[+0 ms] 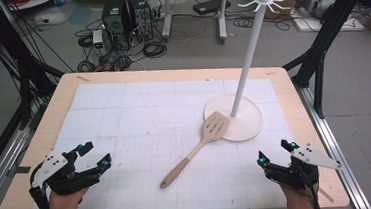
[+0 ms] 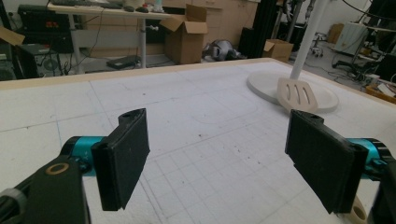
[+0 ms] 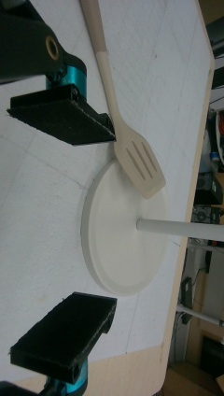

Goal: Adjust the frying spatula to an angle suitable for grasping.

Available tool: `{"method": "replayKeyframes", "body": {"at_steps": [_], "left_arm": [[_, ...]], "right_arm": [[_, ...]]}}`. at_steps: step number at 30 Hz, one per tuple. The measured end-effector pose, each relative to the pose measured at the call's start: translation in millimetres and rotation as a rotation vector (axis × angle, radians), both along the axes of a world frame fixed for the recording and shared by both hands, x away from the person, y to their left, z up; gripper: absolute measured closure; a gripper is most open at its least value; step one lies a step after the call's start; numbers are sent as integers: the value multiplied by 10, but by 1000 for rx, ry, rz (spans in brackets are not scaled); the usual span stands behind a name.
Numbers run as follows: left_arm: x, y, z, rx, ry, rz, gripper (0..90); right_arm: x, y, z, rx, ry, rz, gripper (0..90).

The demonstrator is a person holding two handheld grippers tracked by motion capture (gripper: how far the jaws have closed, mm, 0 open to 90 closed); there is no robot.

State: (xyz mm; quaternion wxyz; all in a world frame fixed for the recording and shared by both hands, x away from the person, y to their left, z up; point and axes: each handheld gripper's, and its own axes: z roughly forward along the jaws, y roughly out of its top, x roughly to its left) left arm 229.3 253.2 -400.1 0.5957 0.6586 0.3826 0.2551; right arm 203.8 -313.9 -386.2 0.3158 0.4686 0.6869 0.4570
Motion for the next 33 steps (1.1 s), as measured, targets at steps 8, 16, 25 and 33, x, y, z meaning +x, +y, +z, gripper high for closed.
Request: {"method": "replayKeyframes", "body": {"at_steps": [8,16,25,33], "left_arm": [[18,-37,-13,14,15,14,225],[51,-155,-15,26,54,-41,222],[113,-360,-6,45,126,-107,219],[273,-824,-7,93,217,-215,239]], "right_arm": [[41,9,-29,-12,10,19,164],[26,-10,-26,-2,11,13,164],[-27,-6,9,-1,1,-5,164],[-16,-22,-1,0,-1,-10,165]]}}
